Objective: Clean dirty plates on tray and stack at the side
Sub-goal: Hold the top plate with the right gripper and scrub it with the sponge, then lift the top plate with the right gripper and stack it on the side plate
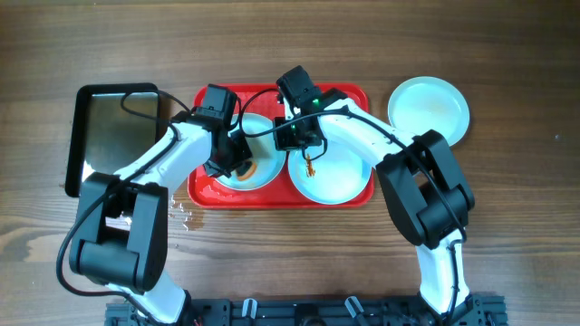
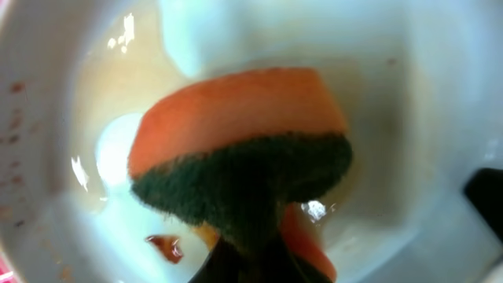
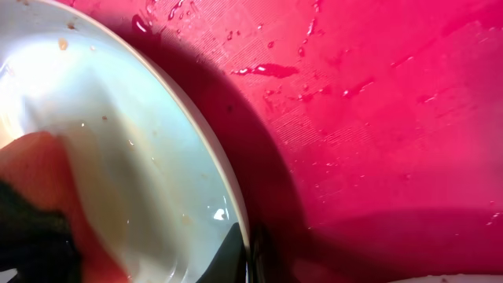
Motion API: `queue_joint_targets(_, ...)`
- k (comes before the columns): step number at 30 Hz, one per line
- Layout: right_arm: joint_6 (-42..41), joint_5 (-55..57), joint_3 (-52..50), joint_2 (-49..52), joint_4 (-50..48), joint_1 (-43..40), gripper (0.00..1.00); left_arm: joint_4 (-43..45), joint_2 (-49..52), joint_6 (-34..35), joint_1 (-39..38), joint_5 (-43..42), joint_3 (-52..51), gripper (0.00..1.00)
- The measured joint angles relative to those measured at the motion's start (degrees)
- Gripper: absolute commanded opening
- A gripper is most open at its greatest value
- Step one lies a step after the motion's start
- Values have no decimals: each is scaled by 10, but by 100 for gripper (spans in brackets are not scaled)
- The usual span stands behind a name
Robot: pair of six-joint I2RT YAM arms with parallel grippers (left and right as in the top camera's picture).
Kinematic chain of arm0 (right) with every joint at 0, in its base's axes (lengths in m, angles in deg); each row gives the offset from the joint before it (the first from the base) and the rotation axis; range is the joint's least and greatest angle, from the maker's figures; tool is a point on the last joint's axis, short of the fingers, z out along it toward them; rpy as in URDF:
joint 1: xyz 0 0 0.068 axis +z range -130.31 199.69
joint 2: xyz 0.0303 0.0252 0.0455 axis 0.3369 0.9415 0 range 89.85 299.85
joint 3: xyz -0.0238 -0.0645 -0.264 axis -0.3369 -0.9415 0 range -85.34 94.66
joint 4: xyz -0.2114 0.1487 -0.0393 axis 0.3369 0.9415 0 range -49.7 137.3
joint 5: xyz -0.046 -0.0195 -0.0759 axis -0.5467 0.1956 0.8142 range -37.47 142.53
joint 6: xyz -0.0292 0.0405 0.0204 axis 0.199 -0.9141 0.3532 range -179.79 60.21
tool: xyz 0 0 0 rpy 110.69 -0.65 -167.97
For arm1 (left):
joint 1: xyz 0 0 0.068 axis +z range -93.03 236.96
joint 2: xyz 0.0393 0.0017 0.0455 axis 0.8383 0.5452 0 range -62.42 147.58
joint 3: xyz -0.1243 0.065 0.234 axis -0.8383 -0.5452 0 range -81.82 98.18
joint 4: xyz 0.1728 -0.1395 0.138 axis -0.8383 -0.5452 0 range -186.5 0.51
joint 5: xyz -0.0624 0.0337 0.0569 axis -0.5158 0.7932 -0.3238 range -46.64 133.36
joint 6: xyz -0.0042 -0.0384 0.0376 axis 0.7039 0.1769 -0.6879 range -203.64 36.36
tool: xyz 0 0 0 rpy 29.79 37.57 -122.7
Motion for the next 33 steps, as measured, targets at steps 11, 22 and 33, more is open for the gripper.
queue_joint_targets(11, -7, -28, 0, 0, 0, 15, 4, -82, -5, 3, -12, 261, -1, 4)
queue_joint_targets(22, -20, 9, 1, 0, -20, 8, 4, -32, -44, 108, -9, 412, -1, 4)
queue_joint_targets(33, 49, 341, 1, -126, -38, 2, 4, -35, -169, 152, -5, 138, -1, 4)
